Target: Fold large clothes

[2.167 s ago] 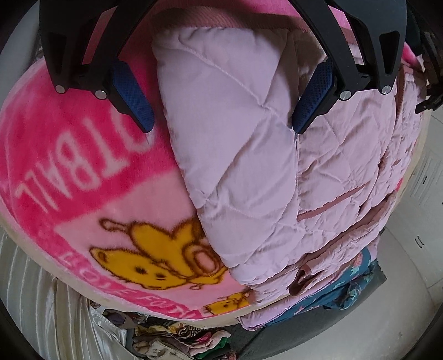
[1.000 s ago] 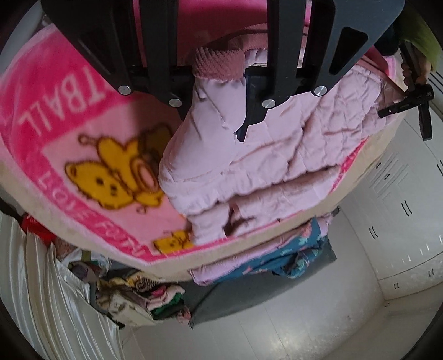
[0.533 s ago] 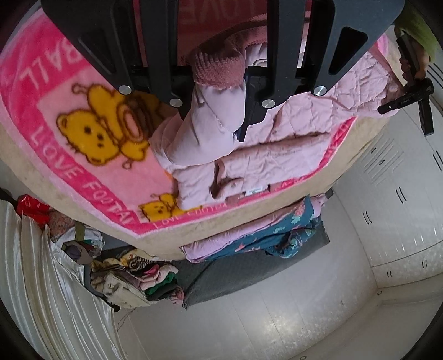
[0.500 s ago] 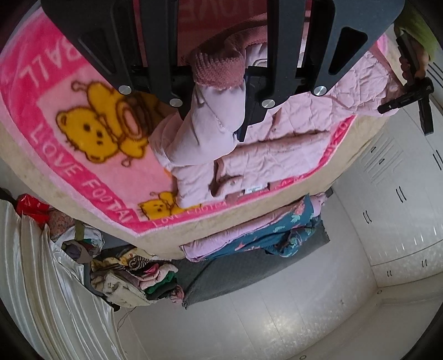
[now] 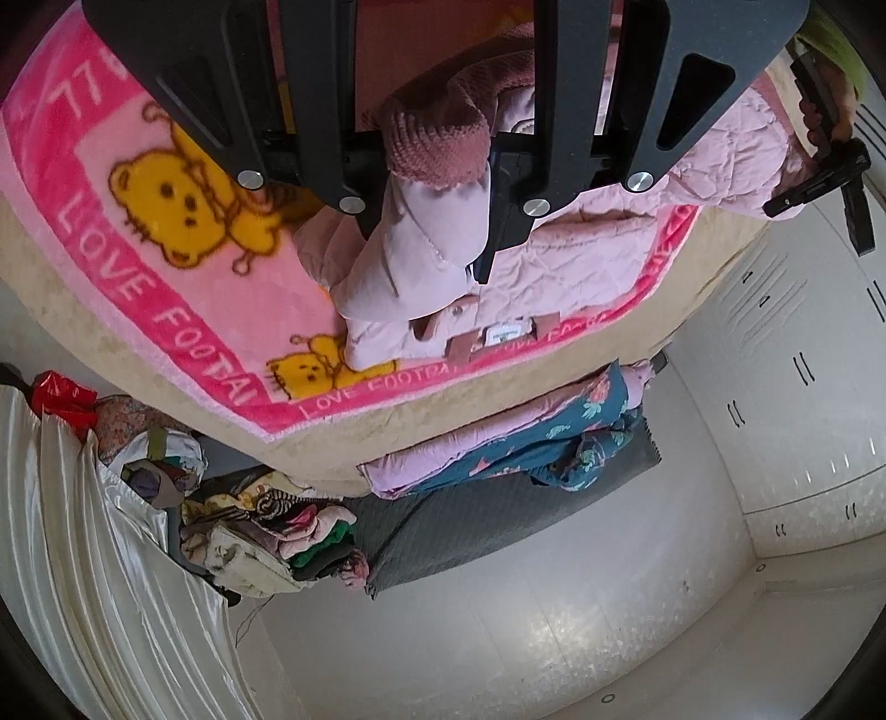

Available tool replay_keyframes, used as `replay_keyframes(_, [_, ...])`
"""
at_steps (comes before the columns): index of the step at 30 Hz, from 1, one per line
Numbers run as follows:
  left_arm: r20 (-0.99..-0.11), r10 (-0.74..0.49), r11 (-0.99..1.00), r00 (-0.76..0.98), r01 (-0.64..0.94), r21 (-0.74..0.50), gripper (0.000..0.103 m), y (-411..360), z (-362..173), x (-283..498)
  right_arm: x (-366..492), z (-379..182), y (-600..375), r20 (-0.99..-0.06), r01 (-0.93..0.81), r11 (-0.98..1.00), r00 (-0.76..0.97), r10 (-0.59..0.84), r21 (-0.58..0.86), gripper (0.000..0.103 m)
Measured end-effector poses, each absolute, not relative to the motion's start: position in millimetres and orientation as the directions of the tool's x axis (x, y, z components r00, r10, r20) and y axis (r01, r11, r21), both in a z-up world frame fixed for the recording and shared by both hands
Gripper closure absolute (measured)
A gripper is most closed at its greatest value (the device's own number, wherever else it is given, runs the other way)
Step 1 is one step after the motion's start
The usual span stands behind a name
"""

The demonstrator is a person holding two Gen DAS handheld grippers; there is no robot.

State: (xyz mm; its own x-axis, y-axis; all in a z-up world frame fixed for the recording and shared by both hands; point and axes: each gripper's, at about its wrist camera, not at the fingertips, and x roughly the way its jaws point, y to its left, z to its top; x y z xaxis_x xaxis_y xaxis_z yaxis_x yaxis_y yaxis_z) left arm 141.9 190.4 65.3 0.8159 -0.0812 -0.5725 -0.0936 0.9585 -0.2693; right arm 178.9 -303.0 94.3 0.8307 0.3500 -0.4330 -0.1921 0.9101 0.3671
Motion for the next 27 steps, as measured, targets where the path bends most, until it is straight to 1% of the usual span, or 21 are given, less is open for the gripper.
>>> replay_keyframes(16, [-0.558,-0.036,0.970,0.829,-0.105,-0.219,0.092,191.2,87.8,172.1,217.6,119.2,-297.5,-0.405,-0.183,0.916,0.854,0.328,0.356,0.084])
replay_keyframes(21, [-0.555,-0.014,0.974,0.832,-0.113,-0.194,0.091,190.4,90.1,184.2,233.4,119.7,-298.6,-0.419,-0.152,0.922,0.856,0.303,0.356,0.084])
replay_keyframes(27, [-0.562,0.001,0.970,0.827,-0.139,-0.202,0.089,199.3,83.4,197.6,252.8,112.2,-298.4,-0.446,-0.115,0.934,0.854,0.266,0.338,0.084])
